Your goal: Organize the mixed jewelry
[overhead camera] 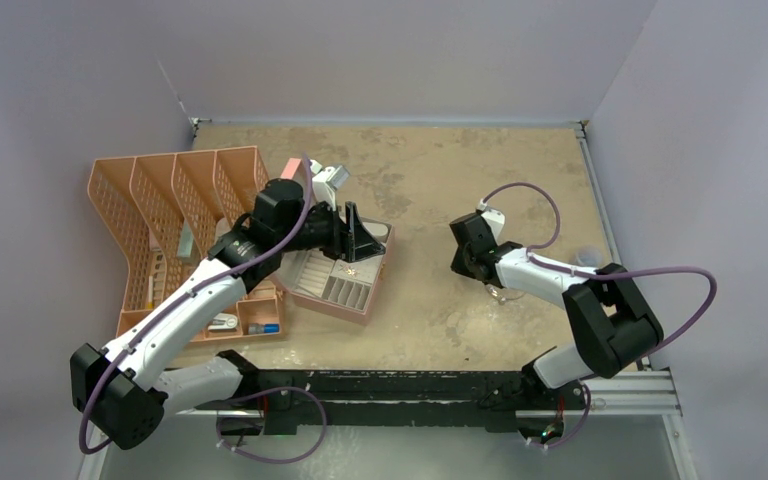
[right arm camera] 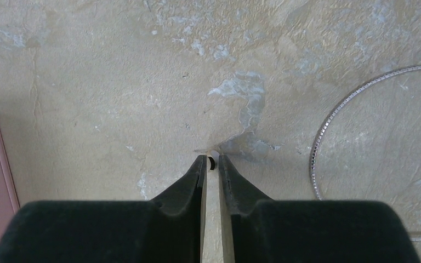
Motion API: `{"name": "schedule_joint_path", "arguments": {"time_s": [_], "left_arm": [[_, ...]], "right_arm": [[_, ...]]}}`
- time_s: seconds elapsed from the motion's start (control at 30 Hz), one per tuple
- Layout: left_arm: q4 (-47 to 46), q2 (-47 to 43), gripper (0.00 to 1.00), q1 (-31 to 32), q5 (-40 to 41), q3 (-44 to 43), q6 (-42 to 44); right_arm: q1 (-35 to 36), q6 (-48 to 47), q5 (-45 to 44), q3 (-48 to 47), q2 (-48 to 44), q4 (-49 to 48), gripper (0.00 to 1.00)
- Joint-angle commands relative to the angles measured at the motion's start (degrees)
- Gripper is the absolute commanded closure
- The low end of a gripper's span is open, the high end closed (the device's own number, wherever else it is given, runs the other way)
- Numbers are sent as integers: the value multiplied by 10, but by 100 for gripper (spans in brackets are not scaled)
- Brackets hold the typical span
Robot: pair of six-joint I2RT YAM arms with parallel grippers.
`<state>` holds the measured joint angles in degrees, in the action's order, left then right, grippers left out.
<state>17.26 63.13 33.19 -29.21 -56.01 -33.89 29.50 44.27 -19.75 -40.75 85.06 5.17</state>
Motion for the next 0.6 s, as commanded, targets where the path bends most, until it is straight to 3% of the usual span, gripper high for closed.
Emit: {"name": "schedule_joint_path", "arguments": {"time_s": [0.0,0.57], "left_arm": [[-22,-4,41,3,2,2,3],[-17,-10,41,4,6,11,9]], "right_arm": [[-3,-8,8,6,-12,-7,84],[-3,-9,-11,-2,14,-8,82]]}}
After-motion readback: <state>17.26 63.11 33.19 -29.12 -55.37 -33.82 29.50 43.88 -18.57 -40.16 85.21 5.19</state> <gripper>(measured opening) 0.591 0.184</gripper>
